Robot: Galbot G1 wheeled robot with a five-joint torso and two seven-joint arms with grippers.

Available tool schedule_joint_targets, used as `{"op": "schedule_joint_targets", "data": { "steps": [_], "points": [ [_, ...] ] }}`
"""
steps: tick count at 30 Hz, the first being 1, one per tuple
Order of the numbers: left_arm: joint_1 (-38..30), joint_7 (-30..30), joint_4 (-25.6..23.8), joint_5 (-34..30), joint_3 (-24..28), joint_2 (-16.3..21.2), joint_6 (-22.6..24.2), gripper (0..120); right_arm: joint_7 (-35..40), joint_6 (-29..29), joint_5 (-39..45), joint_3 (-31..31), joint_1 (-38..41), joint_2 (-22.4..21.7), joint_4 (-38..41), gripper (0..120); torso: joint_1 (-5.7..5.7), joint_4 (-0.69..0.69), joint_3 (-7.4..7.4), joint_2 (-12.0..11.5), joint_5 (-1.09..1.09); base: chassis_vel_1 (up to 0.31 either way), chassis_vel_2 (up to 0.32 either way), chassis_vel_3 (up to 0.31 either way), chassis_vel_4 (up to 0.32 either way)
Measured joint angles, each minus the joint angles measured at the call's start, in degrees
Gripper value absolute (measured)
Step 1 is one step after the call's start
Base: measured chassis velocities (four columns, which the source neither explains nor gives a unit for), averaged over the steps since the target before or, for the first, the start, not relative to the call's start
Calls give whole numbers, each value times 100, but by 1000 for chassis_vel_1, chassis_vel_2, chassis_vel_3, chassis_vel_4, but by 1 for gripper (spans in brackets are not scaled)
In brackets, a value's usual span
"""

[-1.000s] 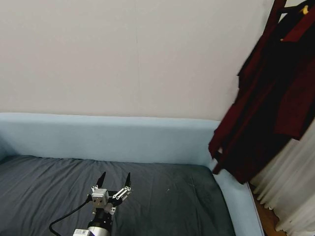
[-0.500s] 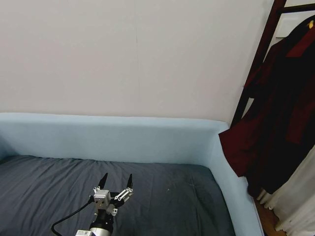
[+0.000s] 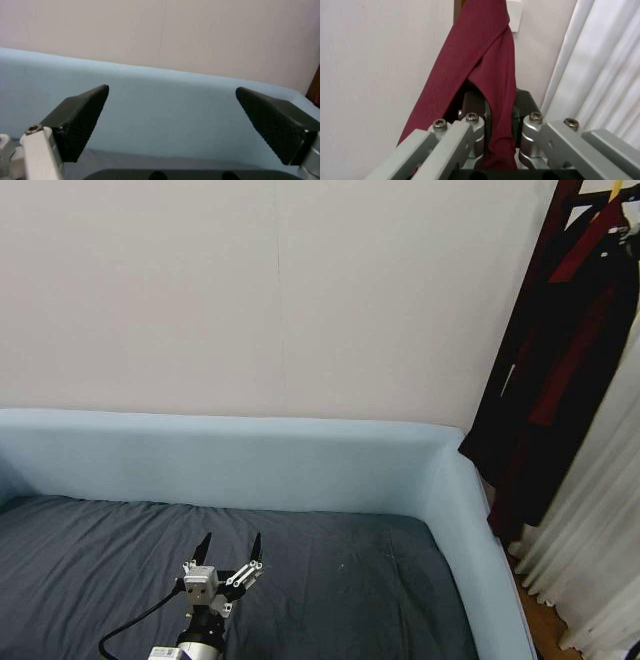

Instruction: Pick up the clothes from the sofa and hang them on the clothes hanger.

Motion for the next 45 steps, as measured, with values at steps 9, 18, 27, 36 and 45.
{"op": "schedule_joint_targets", "data": {
  "steps": [9,18,27,36,45],
  "points": [
    [122,-3,-36,-69,-135,86,-46,100,37,7,-134,-93,179,502,-958,8,0,-1,-1,0,1,0,0,0,0],
    [152,-2,-122,-120,-103,251,-18,100,78,12,-212,-125,265,943,-1715,8,0,0,-1,0,0,0,0,0,0],
    [223,2,-198,-114,-87,185,-16,100,195,17,-356,-122,342,1699,-2600,8,0,-2,-1,1,1,0,0,0,0],
    [346,6,-229,-175,-192,235,-83,100,-201,23,-724,-162,414,2290,-3504,8,0,0,-1,1,0,0,0,0,0],
    [359,11,-215,-258,-242,323,-97,100,-406,46,-910,-76,233,2230,-3358,10,-1,-2,-2,1,1,0,0,0,0]
  ]
}}
